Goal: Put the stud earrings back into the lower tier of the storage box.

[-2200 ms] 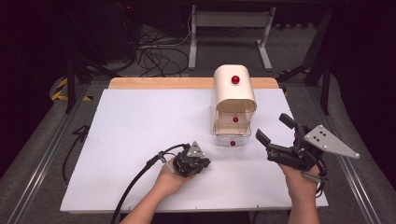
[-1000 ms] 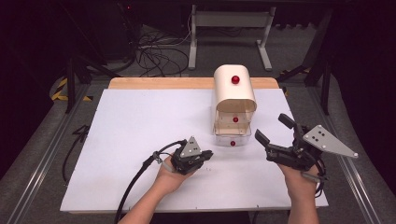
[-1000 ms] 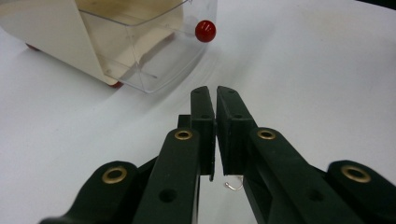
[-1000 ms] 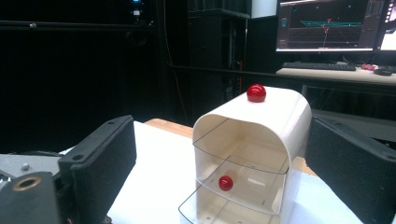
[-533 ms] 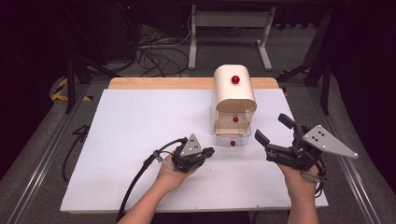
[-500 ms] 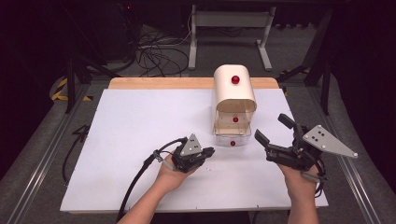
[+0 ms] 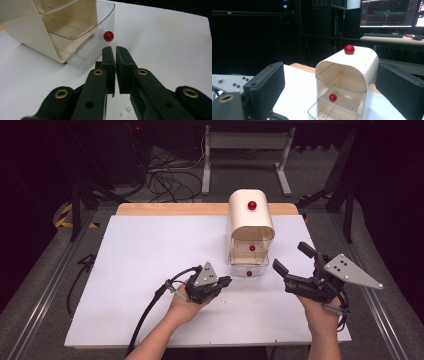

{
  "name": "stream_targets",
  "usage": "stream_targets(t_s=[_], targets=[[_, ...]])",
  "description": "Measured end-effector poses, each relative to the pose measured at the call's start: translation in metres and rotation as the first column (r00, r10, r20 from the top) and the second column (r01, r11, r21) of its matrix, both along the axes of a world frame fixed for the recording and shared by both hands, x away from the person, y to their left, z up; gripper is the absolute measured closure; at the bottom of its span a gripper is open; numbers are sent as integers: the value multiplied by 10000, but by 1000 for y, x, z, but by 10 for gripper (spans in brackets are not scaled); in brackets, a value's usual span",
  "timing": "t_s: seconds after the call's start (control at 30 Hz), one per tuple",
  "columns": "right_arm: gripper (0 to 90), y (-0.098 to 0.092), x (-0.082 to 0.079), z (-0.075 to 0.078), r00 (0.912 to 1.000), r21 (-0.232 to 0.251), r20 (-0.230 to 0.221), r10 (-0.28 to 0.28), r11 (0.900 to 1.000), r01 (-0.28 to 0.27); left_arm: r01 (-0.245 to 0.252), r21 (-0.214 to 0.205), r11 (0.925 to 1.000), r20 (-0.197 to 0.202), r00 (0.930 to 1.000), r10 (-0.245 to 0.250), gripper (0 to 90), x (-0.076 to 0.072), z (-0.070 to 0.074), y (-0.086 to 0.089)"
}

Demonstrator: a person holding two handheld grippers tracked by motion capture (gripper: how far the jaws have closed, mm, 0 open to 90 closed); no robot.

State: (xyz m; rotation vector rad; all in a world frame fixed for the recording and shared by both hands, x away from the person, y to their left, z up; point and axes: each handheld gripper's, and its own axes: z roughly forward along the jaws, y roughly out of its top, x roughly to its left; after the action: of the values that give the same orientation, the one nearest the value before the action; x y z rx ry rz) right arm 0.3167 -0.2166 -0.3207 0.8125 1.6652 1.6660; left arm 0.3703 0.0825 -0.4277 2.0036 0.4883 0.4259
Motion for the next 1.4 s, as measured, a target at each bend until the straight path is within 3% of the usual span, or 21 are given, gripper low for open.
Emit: stream_targets(t_s=[0.7, 1.4], targets=[[96, 1, 0, 0, 10000, -79, 3, 71, 9999, -71, -293, -695, 9971, 355, 9989, 318, 858, 7, 4, -4], [96, 0, 0, 0, 10000, 57, -12, 73, 10000, -73, -818, -1672, 9825, 566, 9941, 924, 858, 19, 3, -6]])
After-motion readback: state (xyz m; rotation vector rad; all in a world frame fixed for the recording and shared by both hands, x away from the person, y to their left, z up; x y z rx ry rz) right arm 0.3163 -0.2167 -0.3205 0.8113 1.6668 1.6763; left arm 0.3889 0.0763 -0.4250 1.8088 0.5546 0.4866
